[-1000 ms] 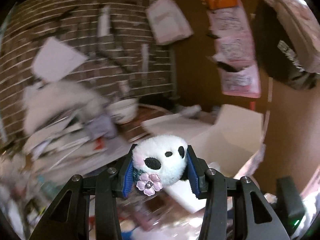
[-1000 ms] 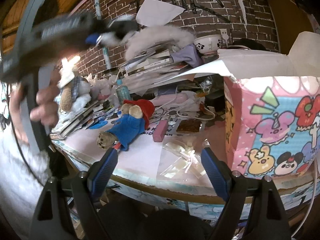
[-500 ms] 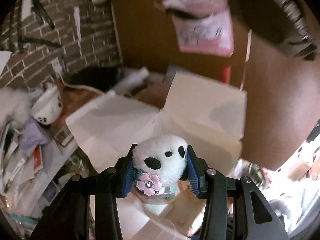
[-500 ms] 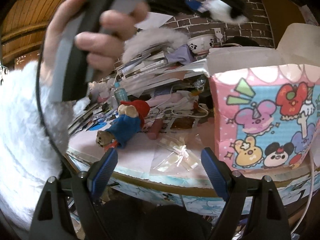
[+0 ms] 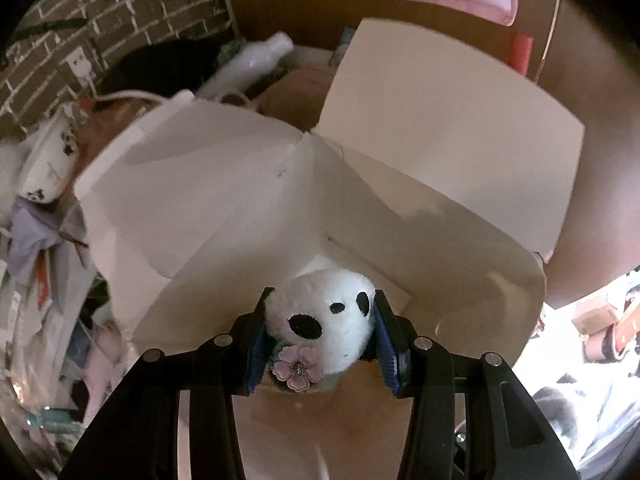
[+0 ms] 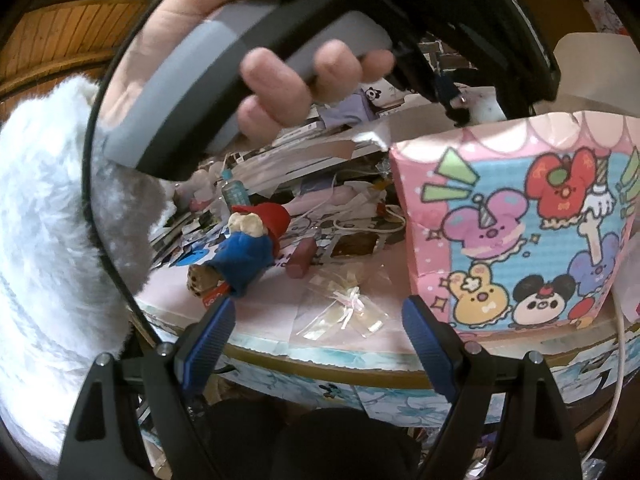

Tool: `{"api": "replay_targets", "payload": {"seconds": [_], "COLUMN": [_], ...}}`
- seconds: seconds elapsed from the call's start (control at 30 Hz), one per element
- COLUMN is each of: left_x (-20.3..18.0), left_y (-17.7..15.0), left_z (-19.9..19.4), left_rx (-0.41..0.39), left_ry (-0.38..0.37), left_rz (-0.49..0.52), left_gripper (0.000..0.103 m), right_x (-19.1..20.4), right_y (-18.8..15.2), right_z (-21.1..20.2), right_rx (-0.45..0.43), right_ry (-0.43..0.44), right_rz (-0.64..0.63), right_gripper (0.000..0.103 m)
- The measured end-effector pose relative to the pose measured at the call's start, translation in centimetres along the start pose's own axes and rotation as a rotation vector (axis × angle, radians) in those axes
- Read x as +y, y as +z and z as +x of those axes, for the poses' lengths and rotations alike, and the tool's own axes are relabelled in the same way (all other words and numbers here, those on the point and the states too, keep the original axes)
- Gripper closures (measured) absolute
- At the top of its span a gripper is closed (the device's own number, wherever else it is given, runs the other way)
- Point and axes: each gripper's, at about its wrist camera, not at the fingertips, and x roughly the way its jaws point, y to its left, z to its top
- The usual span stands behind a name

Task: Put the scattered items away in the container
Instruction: 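Lower the panda into the box and open the left gripper, then move the left gripper back over the desk toward the blue-coated bear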

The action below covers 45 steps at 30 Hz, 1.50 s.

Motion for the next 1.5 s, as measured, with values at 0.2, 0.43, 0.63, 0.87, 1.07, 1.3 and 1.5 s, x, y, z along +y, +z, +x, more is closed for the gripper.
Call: {"api": "replay_targets", "payload": {"seconds": [0.2, 0.43, 0.63, 0.87, 1.07, 1.3, 1.5], "left_x": [0.2, 0.4, 0.7, 0.0, 1.1, 2.4, 3.8], "left_y": [-0.1, -0.3, -0.5, -1.3, -2.0, -6.1, -10.5], "left_z": [2.2, 1.2, -0.7, -5.7, -8.8, -12.5, -13.9], "left_rx": [0.098, 0.075, 0.009, -0.193, -0.372, -0.529, -0.570], "left_ry": [0.012, 0.012, 0.006, 0.047, 0.108, 0.298, 0.434], "left_rz": [-0.038, -0.048, -0.066, -0.036, -0.056, -0.137, -0.200], "left_gripper": [0.061, 0.036, 0.023, 0.009, 0.009, 0.009, 0.009], "right_x": [-0.4, -0.6, -0.7, -0.7, -0.4, 0.4, 1.1], "right_y": [0.0, 0.0, -0.1, -0.1, 0.1, 0.1, 0.2], "right_z": [-0.2, -0.4, -0.5, -0.6, -0.4, 0.1, 0.6], "right_rx": [-0.005, -0.008, -0.008, -0.008, -0.001, 0.007, 0.014], "right_ry": [-0.009, -0.009, -0.010, -0.011, -0.006, 0.000, 0.006], "right_rz": [0.013, 0.021, 0.024, 0.025, 0.020, -0.002, -0.019], "right_gripper": [0.019, 0.019, 0.019, 0.019, 0.019, 0.019, 0.019]}}
